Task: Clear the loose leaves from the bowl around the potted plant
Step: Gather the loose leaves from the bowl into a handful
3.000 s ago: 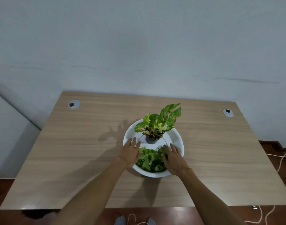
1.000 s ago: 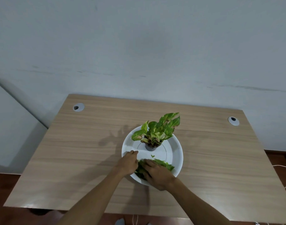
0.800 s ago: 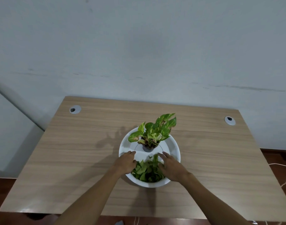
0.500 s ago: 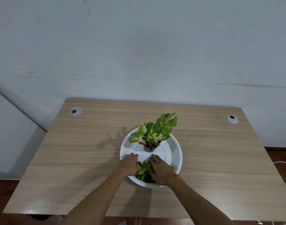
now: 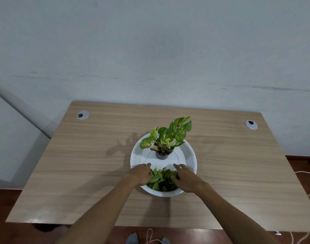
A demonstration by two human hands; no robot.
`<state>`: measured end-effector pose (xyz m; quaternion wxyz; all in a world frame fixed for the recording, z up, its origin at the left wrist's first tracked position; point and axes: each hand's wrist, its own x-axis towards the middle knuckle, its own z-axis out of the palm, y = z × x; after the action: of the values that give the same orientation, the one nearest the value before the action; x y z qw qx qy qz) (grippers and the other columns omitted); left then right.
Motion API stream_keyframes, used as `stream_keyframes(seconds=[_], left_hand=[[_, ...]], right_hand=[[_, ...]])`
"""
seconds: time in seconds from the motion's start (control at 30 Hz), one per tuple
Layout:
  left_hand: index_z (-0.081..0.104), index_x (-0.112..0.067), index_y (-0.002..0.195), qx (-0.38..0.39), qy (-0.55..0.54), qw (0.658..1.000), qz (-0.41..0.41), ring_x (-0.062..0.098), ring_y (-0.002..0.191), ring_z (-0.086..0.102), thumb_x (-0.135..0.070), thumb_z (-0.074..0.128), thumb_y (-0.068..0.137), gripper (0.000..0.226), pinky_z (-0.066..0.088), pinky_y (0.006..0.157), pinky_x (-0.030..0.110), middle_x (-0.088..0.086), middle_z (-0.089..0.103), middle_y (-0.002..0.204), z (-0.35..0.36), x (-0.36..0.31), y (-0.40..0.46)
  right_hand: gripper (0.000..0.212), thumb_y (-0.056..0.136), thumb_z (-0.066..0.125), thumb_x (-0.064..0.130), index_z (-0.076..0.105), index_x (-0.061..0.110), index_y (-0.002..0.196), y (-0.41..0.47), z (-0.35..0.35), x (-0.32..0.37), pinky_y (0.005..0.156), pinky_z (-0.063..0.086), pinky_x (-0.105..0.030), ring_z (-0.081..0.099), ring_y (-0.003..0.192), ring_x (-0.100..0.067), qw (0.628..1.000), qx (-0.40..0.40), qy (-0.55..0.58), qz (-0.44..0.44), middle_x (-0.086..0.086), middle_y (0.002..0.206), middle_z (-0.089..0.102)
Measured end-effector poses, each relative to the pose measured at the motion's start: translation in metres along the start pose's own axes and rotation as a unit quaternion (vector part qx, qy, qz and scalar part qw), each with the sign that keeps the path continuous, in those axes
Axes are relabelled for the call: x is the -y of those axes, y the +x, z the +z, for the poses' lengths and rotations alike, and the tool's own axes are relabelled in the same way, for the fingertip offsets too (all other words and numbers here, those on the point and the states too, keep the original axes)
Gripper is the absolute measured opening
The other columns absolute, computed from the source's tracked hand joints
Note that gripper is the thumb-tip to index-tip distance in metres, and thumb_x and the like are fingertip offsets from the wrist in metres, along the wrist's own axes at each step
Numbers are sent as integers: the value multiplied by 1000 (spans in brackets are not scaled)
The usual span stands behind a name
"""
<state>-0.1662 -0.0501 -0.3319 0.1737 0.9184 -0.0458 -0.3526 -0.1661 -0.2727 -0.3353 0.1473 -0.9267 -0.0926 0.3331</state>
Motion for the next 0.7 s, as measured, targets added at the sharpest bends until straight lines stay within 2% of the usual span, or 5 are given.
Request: stream_keyframes(seconds=[0.17, 0.4, 0.47, 0.57, 0.7], left_hand=[[39, 0, 132, 32, -27, 999, -19, 37, 115, 52, -25, 33, 98, 43, 39, 82, 38, 23, 48, 129, 6, -25, -6], [49, 2, 116, -3, -78, 997, -9, 31, 98, 52, -18, 35, 95, 32, 37, 76, 36, 23, 55, 122, -10, -37, 0], [48, 0, 123, -43, -63, 997, -11, 33, 112, 52, -19, 36, 95, 36, 42, 84, 40, 21, 52, 128, -15, -26, 3], [39, -5, 138, -63, -23, 997, -30, 34, 127, 43, -20, 35, 96, 45, 43, 97, 45, 17, 45, 137, -16, -13, 4], [38, -2, 134, -24, 4, 999, -40, 35, 121, 47, -19, 36, 97, 40, 42, 93, 43, 20, 46, 132, -7, -23, 1]], right_hand=[[63, 97, 44, 40, 28, 9, 149, -4, 16, 24, 111, 34, -46, 36, 134, -43, 999, 22, -1, 26, -20, 148, 34], [24, 88, 46, 37, 53, 17, 99, 11, 4, 30, 88, 50, -43, 54, 96, -32, 998, 6, 52, 21, -11, 102, 50], [33, 91, 46, 36, 56, 14, 114, 11, -9, 30, 94, 49, -43, 53, 108, -36, 998, -17, 50, 24, -15, 114, 52], [58, 96, 42, 37, 36, 12, 147, 11, -20, 21, 110, 36, -46, 36, 135, -39, 996, -43, 43, 65, -17, 142, 41], [55, 96, 39, 46, 43, 9, 136, 7, -6, 20, 109, 37, -48, 45, 127, -41, 996, -17, 4, 89, -19, 137, 44]])
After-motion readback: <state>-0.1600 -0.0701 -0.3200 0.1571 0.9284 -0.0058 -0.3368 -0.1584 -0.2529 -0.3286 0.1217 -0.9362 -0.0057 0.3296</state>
